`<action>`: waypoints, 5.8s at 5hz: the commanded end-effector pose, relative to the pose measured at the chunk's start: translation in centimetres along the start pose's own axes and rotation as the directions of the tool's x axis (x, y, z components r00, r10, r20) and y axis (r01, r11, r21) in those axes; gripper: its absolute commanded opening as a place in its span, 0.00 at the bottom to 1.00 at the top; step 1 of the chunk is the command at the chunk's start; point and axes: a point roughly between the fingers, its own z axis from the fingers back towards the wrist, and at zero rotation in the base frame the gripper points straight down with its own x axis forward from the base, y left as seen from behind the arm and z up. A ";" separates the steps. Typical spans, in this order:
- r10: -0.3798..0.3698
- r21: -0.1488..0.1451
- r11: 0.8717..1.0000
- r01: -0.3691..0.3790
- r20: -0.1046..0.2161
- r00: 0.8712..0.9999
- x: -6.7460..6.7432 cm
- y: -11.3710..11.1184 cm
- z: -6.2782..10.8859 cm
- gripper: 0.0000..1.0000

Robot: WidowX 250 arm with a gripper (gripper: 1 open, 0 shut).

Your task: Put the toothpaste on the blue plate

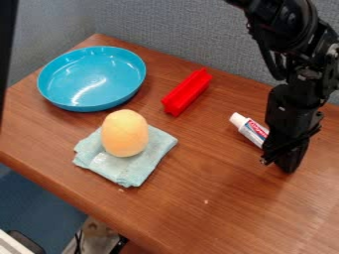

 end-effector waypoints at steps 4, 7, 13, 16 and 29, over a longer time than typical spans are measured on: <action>-0.101 -0.058 0.993 0.100 -0.007 0.995 1.6 0.7 6.9 0.00; 0.056 -0.101 0.993 -0.060 -0.045 0.997 9.3 3.1 14.0 0.00; -0.002 -0.026 1.000 0.004 0.063 0.998 6.5 -0.9 2.9 1.00; -0.020 -0.007 1.000 0.021 0.077 0.997 6.8 -1.3 2.2 0.00; -0.253 0.076 0.966 0.249 0.049 0.966 9.0 0.9 7.0 0.00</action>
